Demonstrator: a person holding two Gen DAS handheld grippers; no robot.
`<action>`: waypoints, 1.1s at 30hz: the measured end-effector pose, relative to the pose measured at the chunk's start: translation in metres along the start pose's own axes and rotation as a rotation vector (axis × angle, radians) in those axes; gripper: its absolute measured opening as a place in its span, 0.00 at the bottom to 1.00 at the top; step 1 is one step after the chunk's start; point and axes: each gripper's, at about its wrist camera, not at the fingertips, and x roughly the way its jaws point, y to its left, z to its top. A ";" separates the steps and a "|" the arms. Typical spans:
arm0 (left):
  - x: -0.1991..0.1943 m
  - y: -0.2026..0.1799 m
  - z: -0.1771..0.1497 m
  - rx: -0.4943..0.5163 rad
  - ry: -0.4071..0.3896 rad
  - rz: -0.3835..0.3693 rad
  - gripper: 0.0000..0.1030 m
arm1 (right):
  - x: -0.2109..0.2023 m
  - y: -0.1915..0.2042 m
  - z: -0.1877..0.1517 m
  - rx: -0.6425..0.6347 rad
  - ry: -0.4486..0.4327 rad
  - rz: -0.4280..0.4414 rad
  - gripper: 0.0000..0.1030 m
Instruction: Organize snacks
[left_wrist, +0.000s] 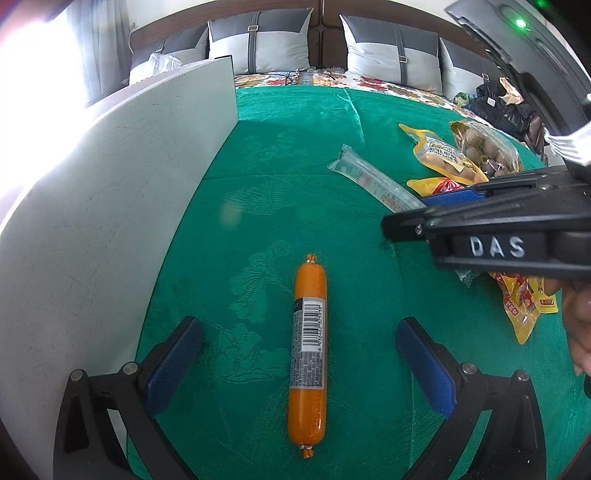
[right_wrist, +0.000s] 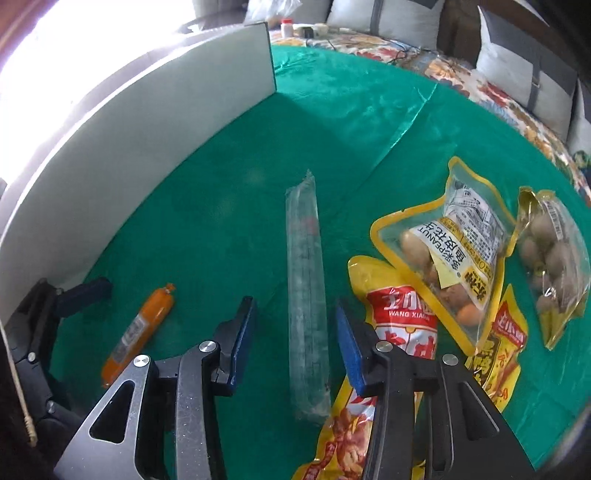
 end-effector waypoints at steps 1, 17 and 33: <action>0.000 0.000 0.000 0.000 0.000 0.000 1.00 | 0.000 0.000 0.001 0.013 0.003 -0.024 0.18; 0.000 0.000 0.001 0.000 0.001 0.000 1.00 | -0.136 -0.110 -0.130 0.453 -0.303 0.108 0.19; 0.000 0.000 0.001 -0.001 0.001 0.001 1.00 | -0.133 -0.177 -0.234 0.534 -0.269 -0.312 0.51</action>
